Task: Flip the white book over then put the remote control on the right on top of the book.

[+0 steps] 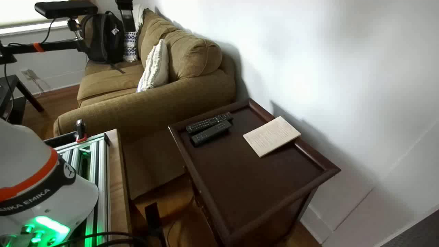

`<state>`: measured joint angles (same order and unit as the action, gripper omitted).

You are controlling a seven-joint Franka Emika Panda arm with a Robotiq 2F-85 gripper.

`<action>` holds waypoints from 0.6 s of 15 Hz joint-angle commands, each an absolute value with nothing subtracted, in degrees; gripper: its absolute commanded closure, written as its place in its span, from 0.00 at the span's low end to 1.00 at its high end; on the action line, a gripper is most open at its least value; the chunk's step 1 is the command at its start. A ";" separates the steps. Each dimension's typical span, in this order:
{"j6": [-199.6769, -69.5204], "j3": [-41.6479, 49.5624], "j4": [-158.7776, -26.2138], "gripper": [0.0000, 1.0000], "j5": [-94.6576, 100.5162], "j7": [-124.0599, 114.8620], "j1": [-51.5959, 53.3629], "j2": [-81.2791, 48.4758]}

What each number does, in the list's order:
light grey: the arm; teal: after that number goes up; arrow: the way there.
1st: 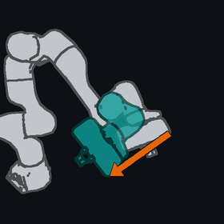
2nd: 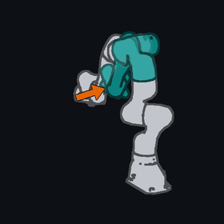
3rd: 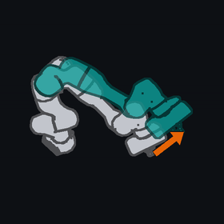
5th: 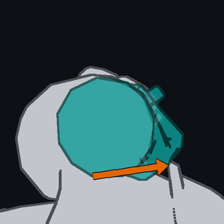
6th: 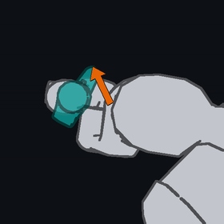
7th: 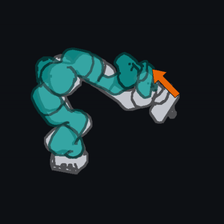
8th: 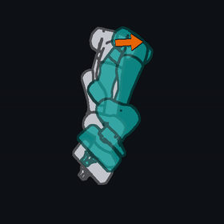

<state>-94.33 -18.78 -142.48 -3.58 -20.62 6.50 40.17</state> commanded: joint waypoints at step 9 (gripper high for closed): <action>-94.26 -13.78 -145.02 0.00 -0.31 -21.42 2.56 40.34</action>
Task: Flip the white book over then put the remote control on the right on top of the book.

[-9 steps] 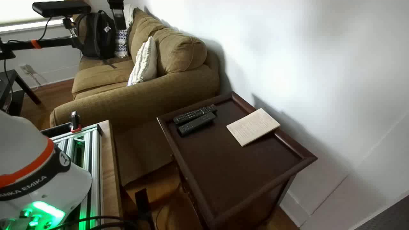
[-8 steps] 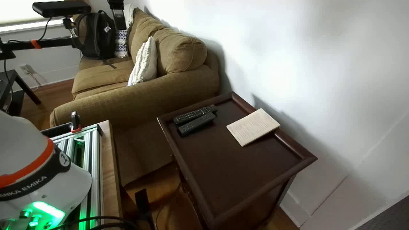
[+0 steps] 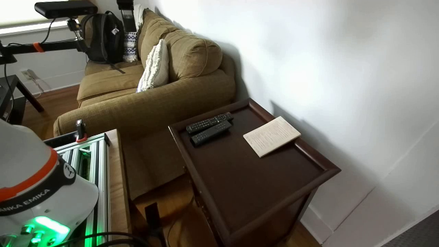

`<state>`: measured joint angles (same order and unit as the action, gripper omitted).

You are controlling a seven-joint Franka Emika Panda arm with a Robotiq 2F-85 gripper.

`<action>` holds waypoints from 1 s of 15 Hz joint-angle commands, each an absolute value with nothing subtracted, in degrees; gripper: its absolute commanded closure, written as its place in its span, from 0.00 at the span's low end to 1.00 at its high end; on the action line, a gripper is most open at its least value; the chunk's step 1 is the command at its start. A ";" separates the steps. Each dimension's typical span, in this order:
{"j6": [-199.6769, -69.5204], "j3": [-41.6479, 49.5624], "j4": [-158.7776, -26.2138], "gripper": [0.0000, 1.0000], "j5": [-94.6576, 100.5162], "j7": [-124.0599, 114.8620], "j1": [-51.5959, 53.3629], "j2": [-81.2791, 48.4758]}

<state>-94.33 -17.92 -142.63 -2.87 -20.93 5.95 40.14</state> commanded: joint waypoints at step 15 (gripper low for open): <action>-119.92 7.48 -149.70 0.00 4.61 5.28 -6.92 27.77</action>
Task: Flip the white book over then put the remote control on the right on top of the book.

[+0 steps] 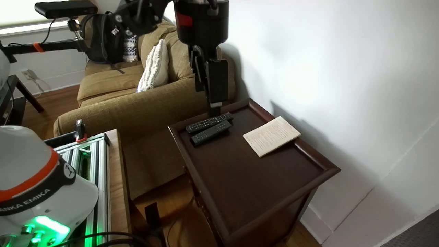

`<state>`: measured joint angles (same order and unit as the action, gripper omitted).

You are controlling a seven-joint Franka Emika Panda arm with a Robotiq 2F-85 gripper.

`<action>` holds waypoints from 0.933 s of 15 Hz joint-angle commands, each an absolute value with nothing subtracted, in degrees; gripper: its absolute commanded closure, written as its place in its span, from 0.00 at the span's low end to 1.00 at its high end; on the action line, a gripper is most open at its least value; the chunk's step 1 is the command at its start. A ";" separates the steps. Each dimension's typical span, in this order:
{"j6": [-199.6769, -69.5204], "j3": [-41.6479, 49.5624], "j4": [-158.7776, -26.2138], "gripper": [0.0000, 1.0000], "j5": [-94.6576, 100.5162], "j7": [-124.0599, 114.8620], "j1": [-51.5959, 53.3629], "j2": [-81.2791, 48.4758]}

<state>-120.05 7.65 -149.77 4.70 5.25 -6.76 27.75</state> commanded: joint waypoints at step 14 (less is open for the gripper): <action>-135.01 17.06 -137.02 0.00 -23.86 36.54 -2.42 -0.08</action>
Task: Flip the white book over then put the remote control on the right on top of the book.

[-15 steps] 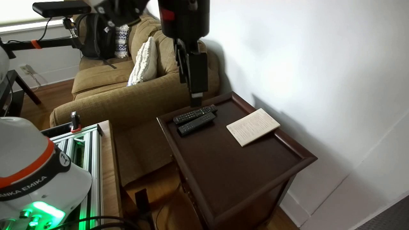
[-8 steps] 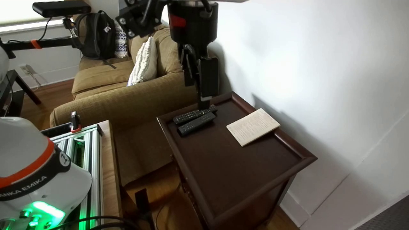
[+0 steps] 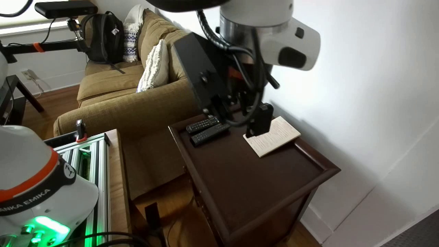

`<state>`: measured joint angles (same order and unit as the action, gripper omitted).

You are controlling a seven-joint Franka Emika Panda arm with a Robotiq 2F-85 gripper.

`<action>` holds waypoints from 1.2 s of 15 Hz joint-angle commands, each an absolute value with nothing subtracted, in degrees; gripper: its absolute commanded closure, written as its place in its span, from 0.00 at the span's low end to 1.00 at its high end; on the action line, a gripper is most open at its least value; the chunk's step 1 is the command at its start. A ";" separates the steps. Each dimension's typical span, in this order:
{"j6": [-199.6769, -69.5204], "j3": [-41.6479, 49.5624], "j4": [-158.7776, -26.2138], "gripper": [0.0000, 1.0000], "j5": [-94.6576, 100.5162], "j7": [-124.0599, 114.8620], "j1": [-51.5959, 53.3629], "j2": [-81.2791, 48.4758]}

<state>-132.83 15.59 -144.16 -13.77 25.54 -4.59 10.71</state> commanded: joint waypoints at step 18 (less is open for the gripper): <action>-128.45 -0.81 -108.43 0.00 -34.35 44.73 -13.26 -32.37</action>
<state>-128.07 2.47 -111.11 -32.92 43.31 -10.23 -28.54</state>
